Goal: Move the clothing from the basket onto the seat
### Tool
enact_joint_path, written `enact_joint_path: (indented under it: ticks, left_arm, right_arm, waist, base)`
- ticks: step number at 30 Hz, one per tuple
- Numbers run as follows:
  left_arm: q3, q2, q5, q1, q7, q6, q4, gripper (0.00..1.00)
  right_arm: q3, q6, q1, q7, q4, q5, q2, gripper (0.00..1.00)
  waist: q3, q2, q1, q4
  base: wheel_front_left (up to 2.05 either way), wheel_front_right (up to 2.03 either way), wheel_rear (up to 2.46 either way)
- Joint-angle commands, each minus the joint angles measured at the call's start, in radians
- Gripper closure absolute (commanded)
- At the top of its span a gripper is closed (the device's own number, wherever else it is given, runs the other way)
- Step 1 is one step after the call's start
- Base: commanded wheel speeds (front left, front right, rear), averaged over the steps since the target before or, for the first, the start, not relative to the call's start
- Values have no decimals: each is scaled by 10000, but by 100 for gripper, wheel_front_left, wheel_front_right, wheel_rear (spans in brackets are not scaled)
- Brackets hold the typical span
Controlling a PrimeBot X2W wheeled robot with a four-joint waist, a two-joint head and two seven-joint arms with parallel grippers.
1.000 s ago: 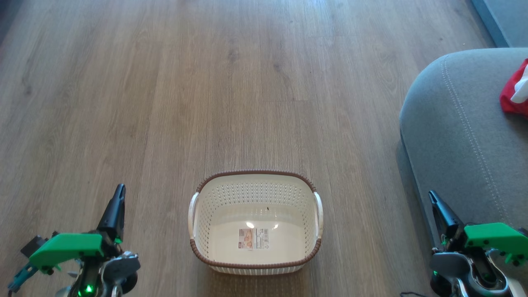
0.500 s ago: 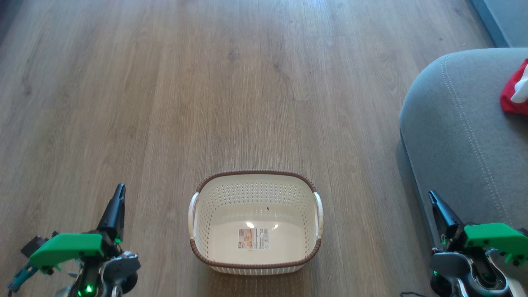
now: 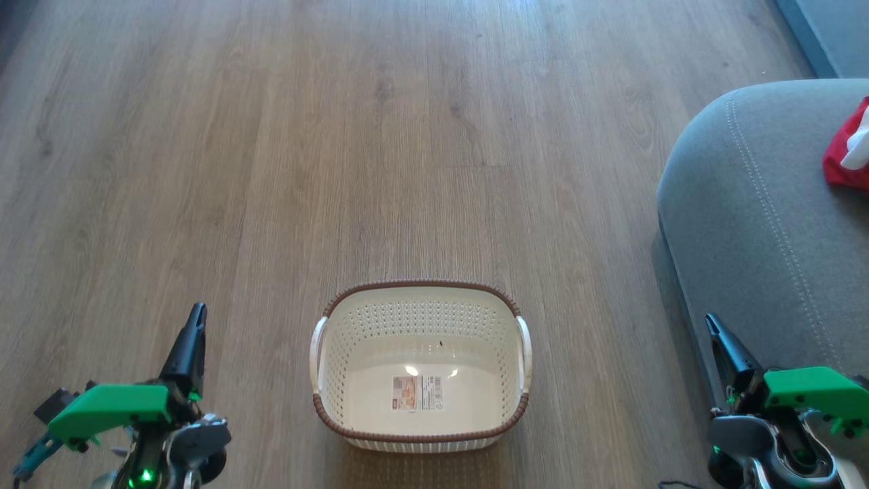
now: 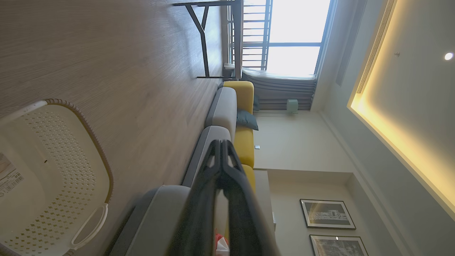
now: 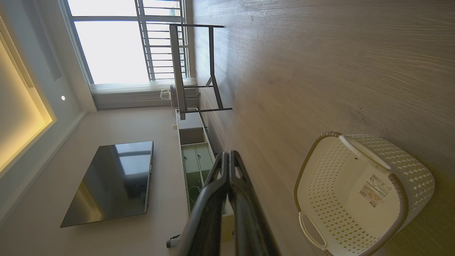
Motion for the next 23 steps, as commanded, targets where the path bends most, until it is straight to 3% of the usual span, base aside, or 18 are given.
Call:
enact_joint_path:
  ticks: [1,23]
  left_arm:
    - [361,43,-42,-558,34,-69,-342,100]
    - [361,43,-43,-558,33,-69,-342,100]
  right_arm:
    - [170,69,-471,81,-357,62,-68,100]
    - [170,69,-471,81,-357,62,-68,100]
  waist:
    - [0,0,0,0]
    - [0,0,0,0]
  base:
    - [0,0,0]
    - [0,0,0]
